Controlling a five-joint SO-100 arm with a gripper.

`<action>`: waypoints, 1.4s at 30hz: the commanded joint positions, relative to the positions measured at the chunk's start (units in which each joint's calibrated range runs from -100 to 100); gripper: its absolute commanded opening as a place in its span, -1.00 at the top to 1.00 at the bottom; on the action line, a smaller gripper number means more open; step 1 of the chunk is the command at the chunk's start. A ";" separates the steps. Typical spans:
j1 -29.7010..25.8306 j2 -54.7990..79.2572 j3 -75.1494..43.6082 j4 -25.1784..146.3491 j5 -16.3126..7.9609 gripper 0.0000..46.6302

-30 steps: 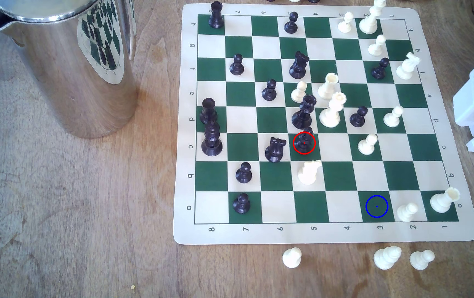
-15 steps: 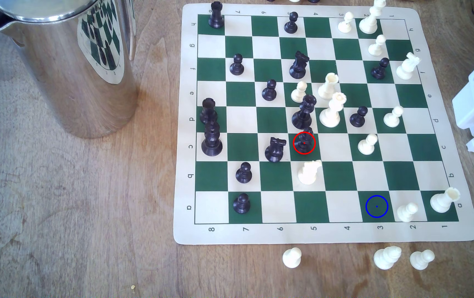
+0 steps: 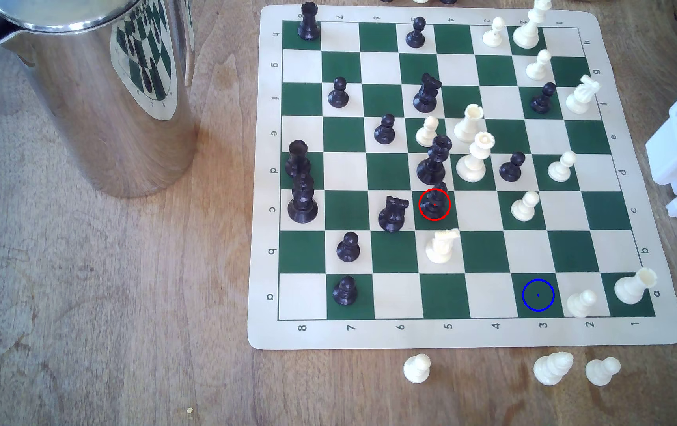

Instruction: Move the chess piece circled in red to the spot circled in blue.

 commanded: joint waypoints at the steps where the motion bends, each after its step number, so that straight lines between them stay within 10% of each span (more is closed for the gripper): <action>1: 2.25 -0.36 -7.34 14.20 -0.34 0.80; 4: 4.36 -0.28 -10.24 32.54 -1.71 0.80; 8: 5.61 -0.28 -13.59 42.21 -10.50 0.77; 22: -2.21 11.86 -25.11 76.52 -5.27 0.81; 27: -5.65 16.10 -25.38 80.62 -6.94 0.42; 42: -14.80 43.01 -36.53 76.52 -15.14 0.31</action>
